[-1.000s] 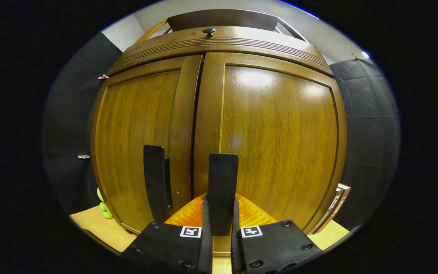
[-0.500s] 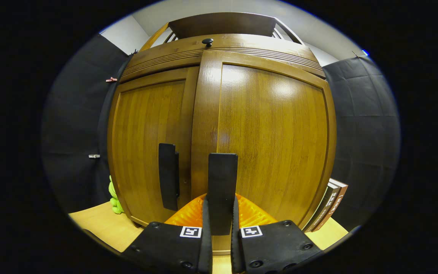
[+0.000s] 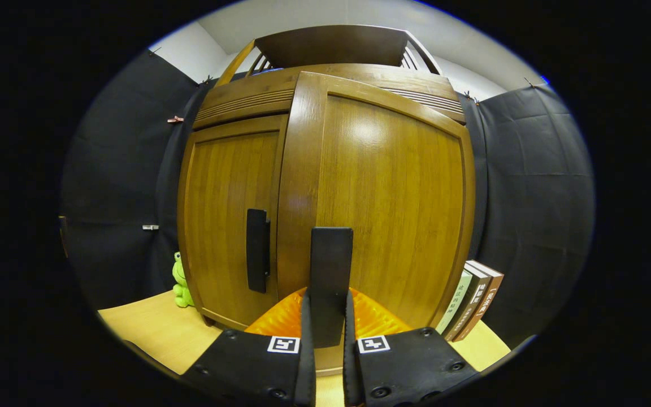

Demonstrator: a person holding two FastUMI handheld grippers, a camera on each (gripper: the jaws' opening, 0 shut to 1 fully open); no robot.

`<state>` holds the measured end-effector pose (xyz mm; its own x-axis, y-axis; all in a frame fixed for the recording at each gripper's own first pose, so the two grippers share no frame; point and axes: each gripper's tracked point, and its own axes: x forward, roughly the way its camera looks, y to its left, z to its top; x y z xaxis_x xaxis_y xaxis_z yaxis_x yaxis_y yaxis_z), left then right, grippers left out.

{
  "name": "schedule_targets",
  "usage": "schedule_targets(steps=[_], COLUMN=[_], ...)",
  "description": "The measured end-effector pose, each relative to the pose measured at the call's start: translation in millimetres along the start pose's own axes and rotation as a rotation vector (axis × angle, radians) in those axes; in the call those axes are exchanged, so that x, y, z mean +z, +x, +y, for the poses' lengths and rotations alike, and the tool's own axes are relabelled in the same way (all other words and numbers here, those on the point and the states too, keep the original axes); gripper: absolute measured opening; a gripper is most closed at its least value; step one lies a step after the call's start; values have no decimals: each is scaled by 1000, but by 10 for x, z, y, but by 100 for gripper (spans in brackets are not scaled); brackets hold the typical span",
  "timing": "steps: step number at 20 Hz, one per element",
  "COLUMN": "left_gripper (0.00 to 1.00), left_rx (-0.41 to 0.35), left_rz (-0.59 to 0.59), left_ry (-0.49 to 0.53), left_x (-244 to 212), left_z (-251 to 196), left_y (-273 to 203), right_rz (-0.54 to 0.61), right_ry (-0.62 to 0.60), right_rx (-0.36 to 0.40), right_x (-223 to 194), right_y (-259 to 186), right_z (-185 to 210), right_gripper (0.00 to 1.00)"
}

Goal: Open the right door of the double-door shoe cabinet with the right hand, and open the left door with the left hand.

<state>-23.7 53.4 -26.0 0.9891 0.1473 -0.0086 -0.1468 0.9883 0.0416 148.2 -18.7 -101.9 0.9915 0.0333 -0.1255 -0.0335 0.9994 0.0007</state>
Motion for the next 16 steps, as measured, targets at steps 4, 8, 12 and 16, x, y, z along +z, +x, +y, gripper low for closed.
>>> schedule_targets(steps=[4,8,12,16], left_gripper=[95,95,95,95], left_rx=[-16,-66,-117,-139], left_rz=[-17,-23,-14,-19], left_ry=[-17,-19,-6,-9], left_x=[63,76,31,21], left_z=[-129,-358,-563,-659], left_y=[-46,-92,-114,-110], right_rz=[1,4,5,12], right_ry=[3,6,6,28], right_rx=[6,3,-21,-33], right_x=[-8,-4,-3,-7], right_y=[-249,-475,-655,-782], right_z=[-123,-288,-461,-603], right_gripper=[23,22,18,22])
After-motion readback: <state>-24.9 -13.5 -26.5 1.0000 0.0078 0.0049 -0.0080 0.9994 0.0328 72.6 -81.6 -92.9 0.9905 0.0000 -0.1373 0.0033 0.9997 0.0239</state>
